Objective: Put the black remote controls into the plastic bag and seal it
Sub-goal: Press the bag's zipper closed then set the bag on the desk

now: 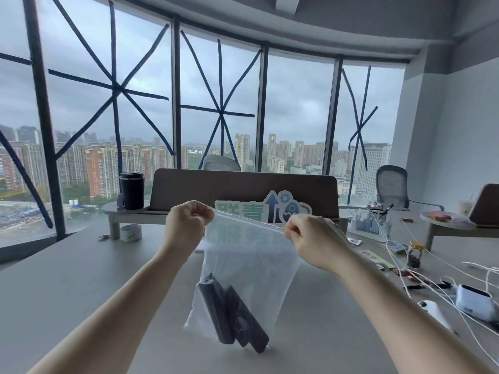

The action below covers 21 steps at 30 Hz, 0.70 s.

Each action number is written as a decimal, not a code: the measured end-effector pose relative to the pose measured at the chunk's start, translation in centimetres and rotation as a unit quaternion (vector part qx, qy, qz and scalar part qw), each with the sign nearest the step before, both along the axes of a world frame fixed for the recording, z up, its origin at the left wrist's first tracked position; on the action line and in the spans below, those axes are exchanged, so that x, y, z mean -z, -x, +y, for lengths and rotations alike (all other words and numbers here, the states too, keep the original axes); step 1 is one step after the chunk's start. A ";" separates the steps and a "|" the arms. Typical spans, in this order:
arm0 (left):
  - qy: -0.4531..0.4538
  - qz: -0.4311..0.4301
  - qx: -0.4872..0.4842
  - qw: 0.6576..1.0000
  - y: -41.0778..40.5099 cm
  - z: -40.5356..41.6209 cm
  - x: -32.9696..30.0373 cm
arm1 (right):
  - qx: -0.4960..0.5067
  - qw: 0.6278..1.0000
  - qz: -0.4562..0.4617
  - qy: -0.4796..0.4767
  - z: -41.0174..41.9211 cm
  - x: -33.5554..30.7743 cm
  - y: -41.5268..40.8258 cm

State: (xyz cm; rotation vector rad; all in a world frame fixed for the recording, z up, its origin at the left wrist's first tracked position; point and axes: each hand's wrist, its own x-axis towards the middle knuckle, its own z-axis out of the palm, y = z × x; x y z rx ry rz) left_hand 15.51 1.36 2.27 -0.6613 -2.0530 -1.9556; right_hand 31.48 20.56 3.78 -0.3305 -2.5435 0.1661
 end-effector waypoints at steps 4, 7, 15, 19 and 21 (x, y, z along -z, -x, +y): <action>-0.013 0.005 -0.009 1.000 0.6 -1.1 0.1 | -0.007 1.000 -0.008 -0.002 -0.1 0.1 0.1; -0.025 0.003 -0.003 1.000 1.0 -1.9 -0.1 | -0.013 1.000 -0.007 -0.003 -0.3 -0.1 0.1; -0.057 -0.012 0.006 0.998 2.2 -4.3 -0.5 | -0.007 0.999 0.036 -0.040 -2.6 -1.3 0.7; -0.061 -0.027 0.012 0.998 3.9 -5.7 0.0 | -0.006 0.998 0.060 -0.032 -3.7 -1.0 2.9; -0.060 -0.046 0.014 0.997 5.5 -6.2 0.7 | -0.012 0.998 0.066 -0.013 -3.7 -0.3 5.3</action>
